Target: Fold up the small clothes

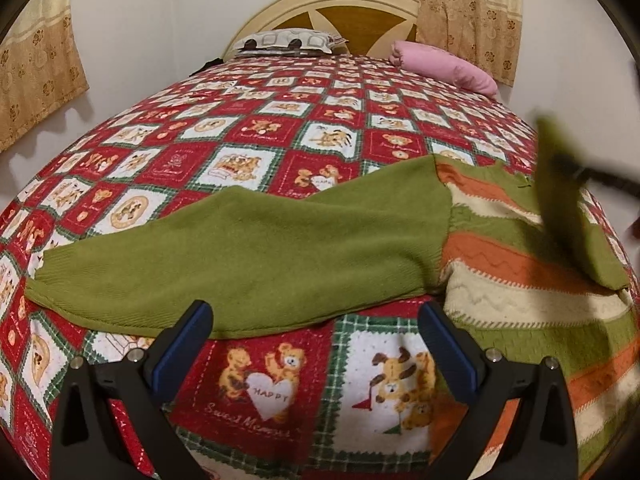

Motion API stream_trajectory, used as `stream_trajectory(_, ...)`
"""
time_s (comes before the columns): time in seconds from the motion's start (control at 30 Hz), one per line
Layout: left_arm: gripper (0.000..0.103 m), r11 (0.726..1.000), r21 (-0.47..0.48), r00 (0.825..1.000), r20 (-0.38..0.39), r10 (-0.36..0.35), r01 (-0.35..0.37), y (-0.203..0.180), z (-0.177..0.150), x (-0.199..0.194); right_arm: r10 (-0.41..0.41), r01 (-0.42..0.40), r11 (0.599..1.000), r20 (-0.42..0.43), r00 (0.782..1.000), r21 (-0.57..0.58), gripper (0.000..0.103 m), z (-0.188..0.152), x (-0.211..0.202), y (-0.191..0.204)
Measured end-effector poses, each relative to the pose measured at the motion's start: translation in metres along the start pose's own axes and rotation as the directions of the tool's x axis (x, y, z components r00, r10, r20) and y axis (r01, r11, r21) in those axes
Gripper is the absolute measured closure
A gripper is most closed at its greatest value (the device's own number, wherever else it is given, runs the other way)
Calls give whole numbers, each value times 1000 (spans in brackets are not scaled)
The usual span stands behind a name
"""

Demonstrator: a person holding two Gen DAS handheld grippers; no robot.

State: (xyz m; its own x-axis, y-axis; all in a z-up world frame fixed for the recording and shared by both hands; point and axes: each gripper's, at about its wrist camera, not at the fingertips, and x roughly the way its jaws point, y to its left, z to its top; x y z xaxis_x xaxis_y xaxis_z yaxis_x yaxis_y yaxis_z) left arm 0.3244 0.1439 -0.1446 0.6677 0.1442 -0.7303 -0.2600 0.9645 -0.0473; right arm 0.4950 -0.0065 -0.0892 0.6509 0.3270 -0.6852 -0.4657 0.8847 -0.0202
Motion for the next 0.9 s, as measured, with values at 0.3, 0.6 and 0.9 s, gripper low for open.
stream_trajectory(0.3,0,992,86,994,46,-96,91,-12,12,-27,127,-124,992,-92,988,30,34,-47,10,1)
stream_trajectory(0.6,5,951,129,959,-8,-283,282,-78,44,-15,-13,26,993,-116,993,116,34,-104,-71,-88)
stream_trajectory(0.9,59,946,113,943,-177,-281,303,-135,46,51,-64,77,992,-124,990,103,34,-178,-110,-105)
